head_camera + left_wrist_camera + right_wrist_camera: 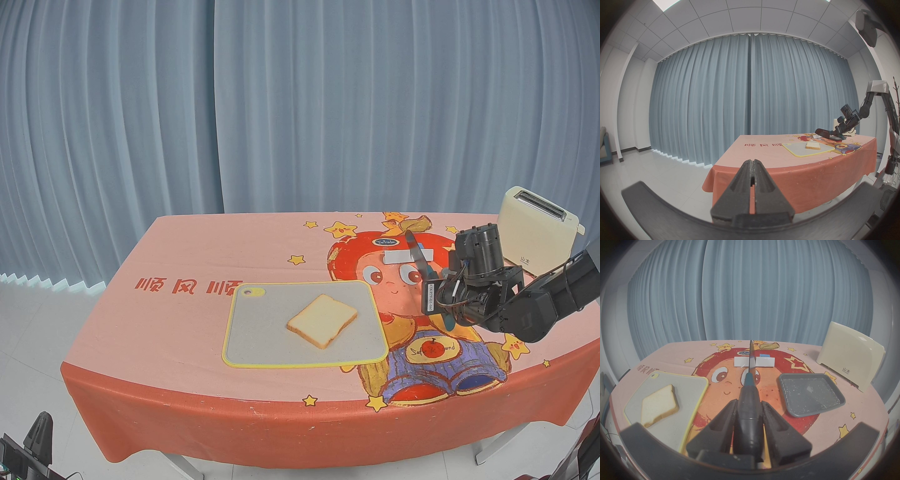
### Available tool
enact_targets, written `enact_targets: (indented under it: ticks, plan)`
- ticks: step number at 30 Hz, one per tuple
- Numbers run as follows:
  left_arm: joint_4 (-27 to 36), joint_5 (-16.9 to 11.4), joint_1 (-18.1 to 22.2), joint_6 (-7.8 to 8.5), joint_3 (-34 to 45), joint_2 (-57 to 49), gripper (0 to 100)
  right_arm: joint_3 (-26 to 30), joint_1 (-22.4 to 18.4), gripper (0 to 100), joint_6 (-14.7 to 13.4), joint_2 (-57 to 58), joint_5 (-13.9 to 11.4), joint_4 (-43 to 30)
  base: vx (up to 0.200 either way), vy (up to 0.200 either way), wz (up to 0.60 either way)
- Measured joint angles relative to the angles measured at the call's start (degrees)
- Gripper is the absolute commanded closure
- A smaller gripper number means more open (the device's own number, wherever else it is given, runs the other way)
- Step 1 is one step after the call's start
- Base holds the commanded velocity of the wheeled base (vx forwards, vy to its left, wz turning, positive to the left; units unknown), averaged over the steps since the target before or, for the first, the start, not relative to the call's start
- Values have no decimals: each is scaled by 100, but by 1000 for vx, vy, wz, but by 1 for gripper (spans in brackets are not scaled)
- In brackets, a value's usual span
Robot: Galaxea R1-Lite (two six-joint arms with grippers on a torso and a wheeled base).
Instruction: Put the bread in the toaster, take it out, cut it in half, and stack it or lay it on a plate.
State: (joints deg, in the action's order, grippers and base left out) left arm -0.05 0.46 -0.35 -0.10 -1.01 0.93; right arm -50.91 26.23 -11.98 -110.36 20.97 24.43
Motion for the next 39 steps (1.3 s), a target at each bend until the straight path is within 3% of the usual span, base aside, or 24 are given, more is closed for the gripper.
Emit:
enact_targets:
  ticks: [11,25,31,39]
  plan:
    - [-2,-2,0,0,0,0,100,107,48,100,24,540,-6,34,0,0,0]
    - [-2,-2,0,2,0,0,100,496,623,100,106,1431,-96,15,0,0,0]
    - [-2,0,0,-1,0,0,100,549,647,100,101,1576,-269,34,0,0,0]
    - [-2,0,-2,-1,0,0,100,700,610,100,107,1637,-299,33,0,0,0]
